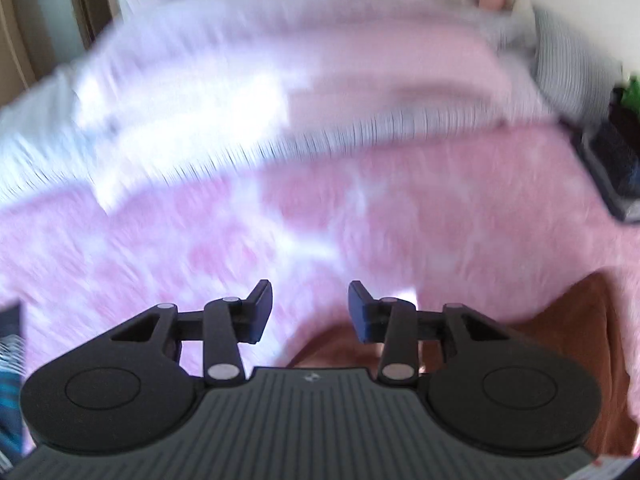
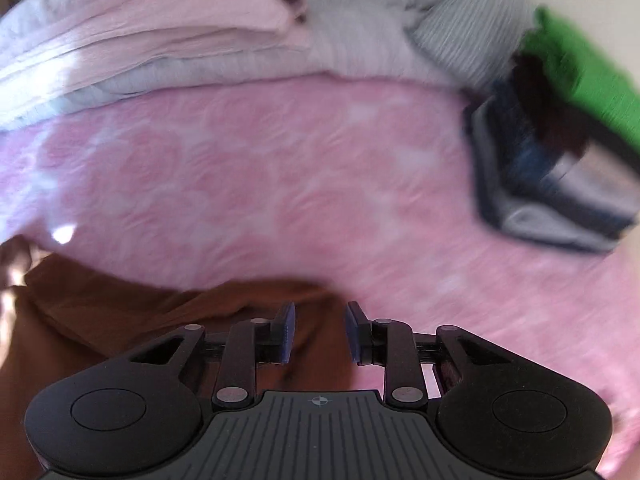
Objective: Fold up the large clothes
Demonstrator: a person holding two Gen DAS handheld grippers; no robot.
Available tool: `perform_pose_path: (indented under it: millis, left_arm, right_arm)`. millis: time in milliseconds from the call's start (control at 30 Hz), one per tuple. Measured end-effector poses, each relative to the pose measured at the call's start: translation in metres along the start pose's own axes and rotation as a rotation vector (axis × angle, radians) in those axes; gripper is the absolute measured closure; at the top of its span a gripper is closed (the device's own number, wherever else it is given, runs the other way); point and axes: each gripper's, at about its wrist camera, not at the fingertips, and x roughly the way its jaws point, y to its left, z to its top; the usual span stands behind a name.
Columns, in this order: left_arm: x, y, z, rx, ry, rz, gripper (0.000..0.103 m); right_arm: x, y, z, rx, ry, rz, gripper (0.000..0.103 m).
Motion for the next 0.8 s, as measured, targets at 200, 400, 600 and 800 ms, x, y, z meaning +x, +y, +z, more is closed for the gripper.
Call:
perform_pose_path:
  millis: [200,400,600,800]
  left_arm:
    - [0.042,-0.021,-0.050,0.162,0.053,-0.113,0.068]
    - [0.078,-0.072,-0.057,0.569,0.033,-0.178,0.068]
    - [0.116,-0.102,-0.083,0.937,0.012,-0.166,0.069]
    - [0.119,-0.105,-0.100,1.149,-0.017,-0.169,0.069]
  right_arm:
    - [0.036,0.051,-0.041,-0.284,-0.035,0.097,0.078]
    - [0.068,0.098,-0.060,-0.724,-0.140,0.090,0.078]
    - [0.106,0.115,-0.077,-1.141,-0.184,0.098,0.078]
    - [0.109,0.095,-0.077,-1.188,-0.181,0.122,0.077]
